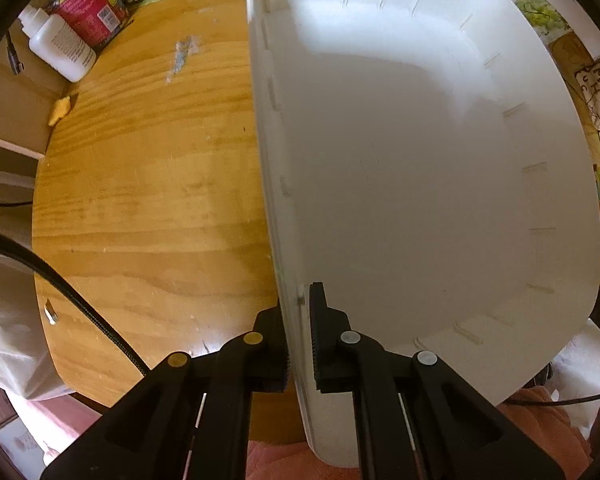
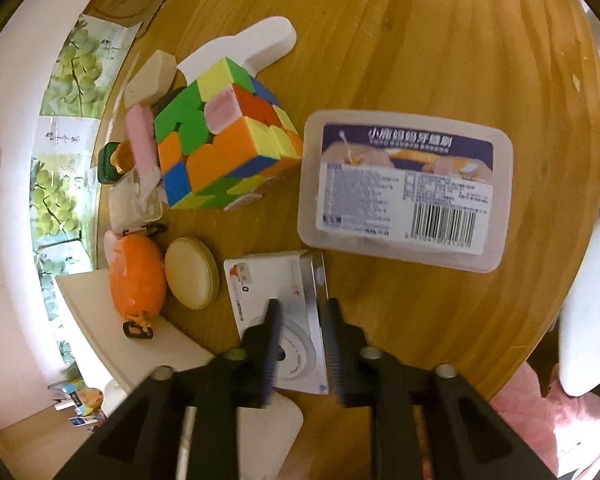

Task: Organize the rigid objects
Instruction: 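Close the right tool on the small white lens device, then carry the white device into the tray held by the left tool and release it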

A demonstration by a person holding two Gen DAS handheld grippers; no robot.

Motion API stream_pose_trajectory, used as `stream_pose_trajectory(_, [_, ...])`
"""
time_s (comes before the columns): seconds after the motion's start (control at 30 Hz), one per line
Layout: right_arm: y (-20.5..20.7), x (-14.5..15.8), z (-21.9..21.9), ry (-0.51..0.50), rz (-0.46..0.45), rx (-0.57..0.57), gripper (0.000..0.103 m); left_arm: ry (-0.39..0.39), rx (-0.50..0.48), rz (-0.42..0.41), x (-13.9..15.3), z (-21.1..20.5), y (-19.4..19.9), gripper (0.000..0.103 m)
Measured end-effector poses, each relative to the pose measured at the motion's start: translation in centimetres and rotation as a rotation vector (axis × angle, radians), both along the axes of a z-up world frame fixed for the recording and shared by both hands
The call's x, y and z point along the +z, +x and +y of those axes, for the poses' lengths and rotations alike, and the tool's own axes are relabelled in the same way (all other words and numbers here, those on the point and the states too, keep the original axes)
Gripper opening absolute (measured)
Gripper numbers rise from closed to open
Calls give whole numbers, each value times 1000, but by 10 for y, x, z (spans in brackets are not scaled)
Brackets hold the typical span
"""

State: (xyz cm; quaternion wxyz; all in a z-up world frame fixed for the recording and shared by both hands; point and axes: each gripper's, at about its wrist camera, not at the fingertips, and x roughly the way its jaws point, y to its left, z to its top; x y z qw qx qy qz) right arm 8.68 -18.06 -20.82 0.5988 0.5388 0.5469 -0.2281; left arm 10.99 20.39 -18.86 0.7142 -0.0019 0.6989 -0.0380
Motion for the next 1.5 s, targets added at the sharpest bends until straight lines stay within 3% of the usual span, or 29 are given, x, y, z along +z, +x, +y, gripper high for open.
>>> stream_pose_trajectory(0.07, [-8,0,4,4,-1,11,57,-5,4,13,-4,3,-3,6])
stream_pose_trajectory(0.27, [0,4,18,-36,16,112,66,-11,17,30,-5,-2,-21,6])
stream_pose_trajectory(0.4, [12,0,25,-47,47,163,66,-1,22,25,-10,1,-21,6])
stream_pose_trajectory(0.67, [44,2,52,-178,154,358,67,7,67,39,-16,-11,-22,6])
stream_pose_trajectory(0.8, [54,1,65,-219,165,425,62,1,93,57,-21,-8,-20,6])
stream_pose_trajectory(1.0, [49,3,67,-218,116,460,61,11,106,70,-32,4,-11,6])
stream_pose_trajectory(1.23, [11,5,45,-234,54,434,61,10,111,72,-32,1,-9,6])
stream_pose_trajectory(1.5, [-24,41,30,-332,-117,391,58,20,77,70,-32,-1,-6,6])
